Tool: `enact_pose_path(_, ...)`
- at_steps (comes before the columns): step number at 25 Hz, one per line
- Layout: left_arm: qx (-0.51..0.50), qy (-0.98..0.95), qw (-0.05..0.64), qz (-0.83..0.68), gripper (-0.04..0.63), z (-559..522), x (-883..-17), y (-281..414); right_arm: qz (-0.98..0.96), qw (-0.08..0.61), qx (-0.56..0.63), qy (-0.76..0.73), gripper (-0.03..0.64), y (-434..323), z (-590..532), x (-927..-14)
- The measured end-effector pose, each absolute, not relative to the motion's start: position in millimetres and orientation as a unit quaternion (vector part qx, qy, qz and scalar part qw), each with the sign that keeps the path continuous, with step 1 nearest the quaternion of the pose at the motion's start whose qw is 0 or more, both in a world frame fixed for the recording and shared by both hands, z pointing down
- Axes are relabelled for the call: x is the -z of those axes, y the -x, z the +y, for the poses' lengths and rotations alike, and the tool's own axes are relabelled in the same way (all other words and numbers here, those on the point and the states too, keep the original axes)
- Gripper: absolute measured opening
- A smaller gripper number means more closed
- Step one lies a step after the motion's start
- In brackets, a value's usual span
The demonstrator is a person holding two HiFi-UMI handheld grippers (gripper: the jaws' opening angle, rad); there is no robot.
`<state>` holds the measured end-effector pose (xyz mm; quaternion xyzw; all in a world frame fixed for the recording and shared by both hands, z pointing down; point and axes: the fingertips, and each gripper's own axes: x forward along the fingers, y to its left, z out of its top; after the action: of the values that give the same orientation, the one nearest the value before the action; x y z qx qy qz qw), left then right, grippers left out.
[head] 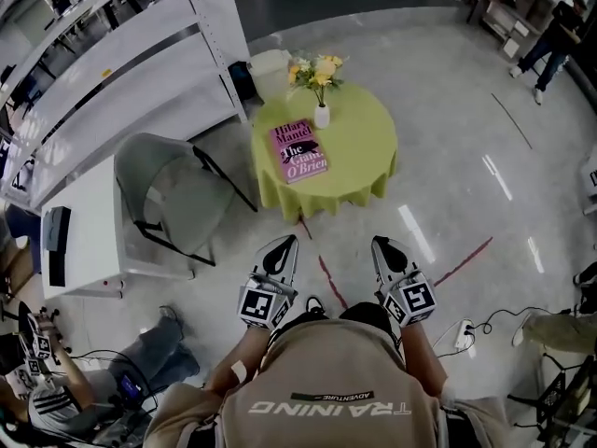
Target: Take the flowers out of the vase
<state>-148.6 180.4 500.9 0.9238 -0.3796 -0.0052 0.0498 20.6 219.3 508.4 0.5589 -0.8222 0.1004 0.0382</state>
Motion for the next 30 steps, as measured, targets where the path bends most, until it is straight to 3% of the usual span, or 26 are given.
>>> enact_pose_path(15, -0.012, -0.912, 0.071, -0.405, 0.006, 48, -524, 143, -0.839, 0.049, -0.119, -0.529, 0.003, -32, 68, -541)
enact_pose_path(30, -0.016, -0.881, 0.078, -0.466, 0.006, -131, -497, 60, -0.874, 0.056, -0.117, -0.469, 0.003, -114, -134, -557)
